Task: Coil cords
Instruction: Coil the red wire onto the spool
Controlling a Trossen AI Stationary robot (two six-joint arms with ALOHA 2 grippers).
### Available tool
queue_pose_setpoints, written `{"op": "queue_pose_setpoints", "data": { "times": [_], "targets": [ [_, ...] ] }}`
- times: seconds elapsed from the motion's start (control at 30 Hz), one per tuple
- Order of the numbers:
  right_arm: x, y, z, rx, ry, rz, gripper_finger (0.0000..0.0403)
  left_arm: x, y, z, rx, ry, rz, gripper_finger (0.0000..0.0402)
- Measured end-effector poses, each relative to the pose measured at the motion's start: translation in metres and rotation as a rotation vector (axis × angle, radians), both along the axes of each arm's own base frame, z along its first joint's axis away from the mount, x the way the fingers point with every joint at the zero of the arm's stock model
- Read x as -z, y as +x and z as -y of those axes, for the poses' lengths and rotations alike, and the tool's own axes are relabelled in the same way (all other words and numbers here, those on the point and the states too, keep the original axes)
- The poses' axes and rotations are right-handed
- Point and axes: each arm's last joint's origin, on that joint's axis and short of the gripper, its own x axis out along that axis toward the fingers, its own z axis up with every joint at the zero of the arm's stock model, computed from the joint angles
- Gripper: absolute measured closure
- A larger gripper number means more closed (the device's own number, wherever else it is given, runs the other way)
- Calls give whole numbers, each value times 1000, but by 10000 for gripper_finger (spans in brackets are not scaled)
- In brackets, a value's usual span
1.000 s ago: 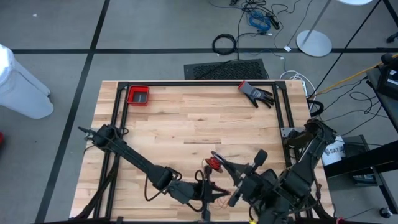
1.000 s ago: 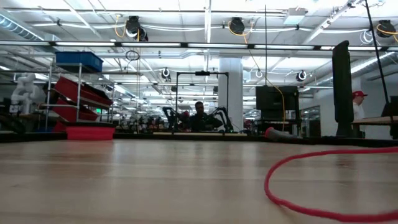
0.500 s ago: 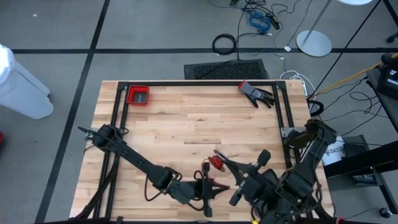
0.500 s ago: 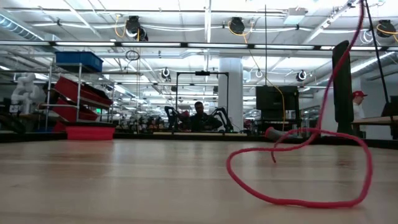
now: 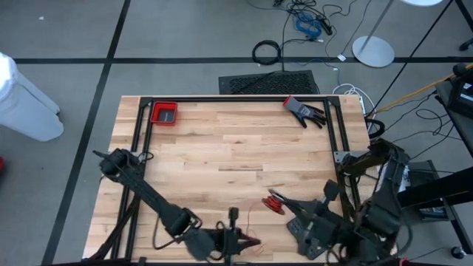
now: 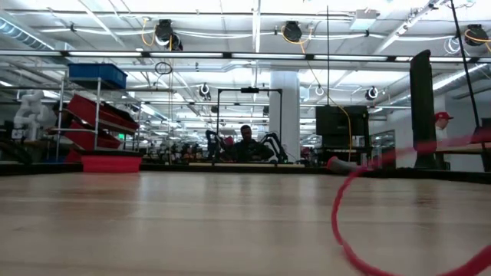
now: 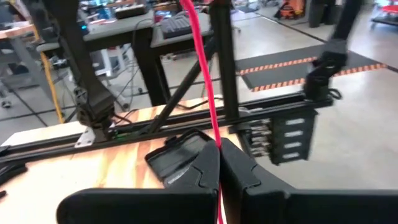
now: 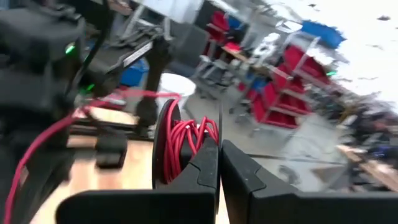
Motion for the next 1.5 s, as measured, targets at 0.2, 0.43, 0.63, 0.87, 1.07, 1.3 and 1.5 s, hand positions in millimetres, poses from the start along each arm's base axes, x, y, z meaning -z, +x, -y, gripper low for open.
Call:
{"op": "queue_pose_setpoints", "data": {
  "times": [0.2,0.43,0.63,0.87,1.07,1.3,1.5],
  "targets": [
    [4,-13,6,-83,111,-70,403,-26,-29,5,-48,25,9,402],
    [8,-13,10,-82,147,-101,403,-30,-48,12,-99,67,-11,385],
    [8,-13,11,-81,149,-100,403,-23,-54,15,-80,55,-75,309],
    [8,-13,10,-102,195,-117,403,-18,-60,6,-305,74,-87,247],
    [8,-13,10,-121,241,-136,403,-27,-68,-4,-407,53,-66,242],
    [8,-11,11,-120,250,-143,403,-38,-63,9,-332,-25,33,242],
    [8,-7,15,-100,263,-136,403,-17,-37,27,-203,142,87,242]
  ]
}}
